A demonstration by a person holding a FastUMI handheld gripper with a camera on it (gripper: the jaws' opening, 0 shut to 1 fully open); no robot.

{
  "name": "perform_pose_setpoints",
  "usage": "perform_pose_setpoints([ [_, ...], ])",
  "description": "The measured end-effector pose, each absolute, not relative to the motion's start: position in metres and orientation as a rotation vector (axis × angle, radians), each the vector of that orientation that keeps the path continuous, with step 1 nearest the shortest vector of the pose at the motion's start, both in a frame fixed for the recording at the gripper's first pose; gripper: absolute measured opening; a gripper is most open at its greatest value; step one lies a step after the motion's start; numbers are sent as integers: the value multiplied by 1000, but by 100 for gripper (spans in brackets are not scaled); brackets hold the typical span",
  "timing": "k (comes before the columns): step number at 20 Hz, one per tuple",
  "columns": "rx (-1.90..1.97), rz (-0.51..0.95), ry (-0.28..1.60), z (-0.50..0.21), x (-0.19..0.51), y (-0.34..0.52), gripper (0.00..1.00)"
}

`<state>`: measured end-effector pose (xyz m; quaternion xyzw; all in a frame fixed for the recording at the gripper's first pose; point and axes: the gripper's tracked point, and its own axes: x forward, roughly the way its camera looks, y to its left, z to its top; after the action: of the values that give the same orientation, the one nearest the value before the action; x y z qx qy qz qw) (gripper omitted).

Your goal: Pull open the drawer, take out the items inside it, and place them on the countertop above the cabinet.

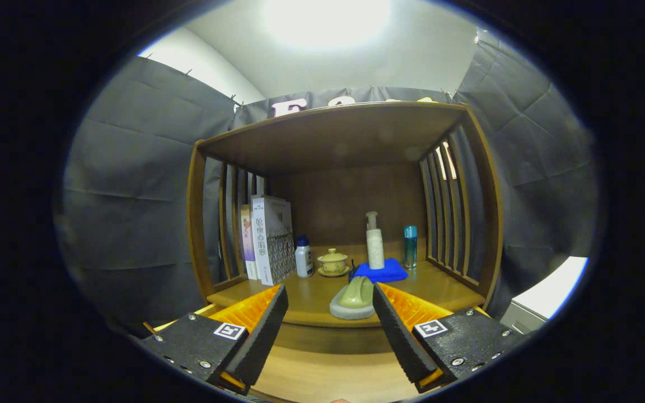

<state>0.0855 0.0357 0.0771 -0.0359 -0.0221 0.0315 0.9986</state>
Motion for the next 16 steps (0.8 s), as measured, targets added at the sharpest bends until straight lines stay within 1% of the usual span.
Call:
perform_pose_setpoints([
  [4, -44, 56, -52, 51, 53, 46, 94],
  [10, -36, 68, -9, 16, 17, 55, 94],
  [16, -80, 110, 4, -21, -17, 71, 94],
])
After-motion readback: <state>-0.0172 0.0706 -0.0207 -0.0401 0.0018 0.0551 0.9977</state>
